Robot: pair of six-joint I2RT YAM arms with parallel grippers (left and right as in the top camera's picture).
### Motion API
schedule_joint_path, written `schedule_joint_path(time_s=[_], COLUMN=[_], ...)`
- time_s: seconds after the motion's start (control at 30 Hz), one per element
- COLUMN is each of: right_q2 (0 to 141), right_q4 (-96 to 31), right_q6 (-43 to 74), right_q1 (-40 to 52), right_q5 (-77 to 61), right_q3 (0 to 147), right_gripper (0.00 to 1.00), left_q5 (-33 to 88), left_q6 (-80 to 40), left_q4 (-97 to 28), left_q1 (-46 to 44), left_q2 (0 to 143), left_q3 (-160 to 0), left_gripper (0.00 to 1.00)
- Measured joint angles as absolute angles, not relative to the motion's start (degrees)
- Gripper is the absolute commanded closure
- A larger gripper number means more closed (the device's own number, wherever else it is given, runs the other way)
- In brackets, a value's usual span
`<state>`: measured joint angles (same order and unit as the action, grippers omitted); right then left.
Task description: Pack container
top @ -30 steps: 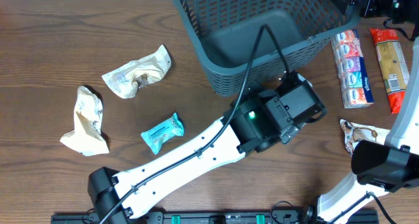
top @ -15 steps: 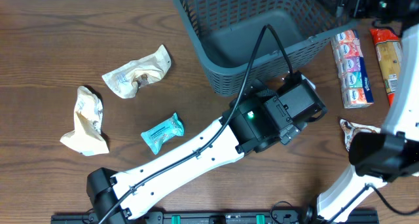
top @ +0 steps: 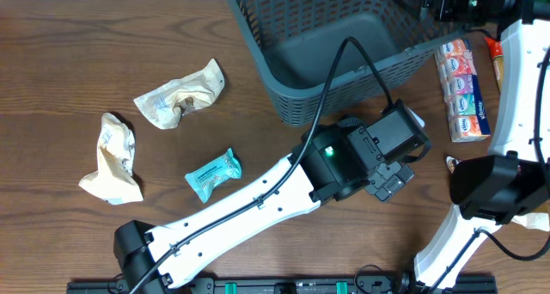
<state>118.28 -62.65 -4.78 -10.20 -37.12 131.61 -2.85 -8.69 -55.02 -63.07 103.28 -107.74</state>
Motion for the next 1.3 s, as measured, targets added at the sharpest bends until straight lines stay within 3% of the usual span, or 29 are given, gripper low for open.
schedule_joint_path(time_s=[0.1,0.23,0.53,0.57,0.6,0.63,0.67,0.8,0.93,1.3], right_q2=[118.3,118.3,118.3,118.3,118.3,118.3,118.3,118.3,118.3,118.3], right_q4=[-61.5,-60.6,-58.4,-58.2,-58.0,-58.0,-58.0,-58.5,-59.6,-58.9], right_q6=[-4.1,-2.1,3.8,4.7,5.3,6.0,6.4,7.6,8.1,8.6], right_q1=[-10.1,-10.1,-10.1,-10.2,-10.1,-10.2,-10.1,-10.2,-10.2,-10.1], right_q5=[-37.3,-37.3,-37.3,-37.3,-37.3,-37.3,-37.3,-37.3,-37.3,-35.8], right_q3=[131.6,131.6,131.6,131.6,131.6,131.6,131.6,131.6,131.6,131.6], right_gripper=[0.74,0.97,0.99,0.99,0.99,0.99,0.99,0.92,0.99,0.99], left_q5=[-2.7,-2.7,-2.7,-2.7,-2.7,-2.6,-2.5,-2.5,-2.8,-11.8], left_q6=[-8.7,-8.7,-8.7,-8.7,-8.9,-8.7,-8.7,-8.4,-8.5,-8.5], left_q4=[-55.0,-55.0,-55.0,-55.0,-55.0,-55.0,-55.0,-55.0,-55.5,-54.8], left_q1=[-63.1,-63.1,-63.1,-63.1,-63.1,-63.1,-63.1,-63.1,-63.1,-62.7], left_q2=[103.3,103.3,103.3,103.3,103.3,103.3,103.3,103.3,103.3,103.3], left_q3=[-107.7,-107.7,-107.7,-107.7,-107.7,-107.7,-107.7,-107.7,-107.7,-107.7], left_gripper=[0.01,0.01,0.02,0.28,0.67,0.92,0.94,0.94,0.94,0.94])
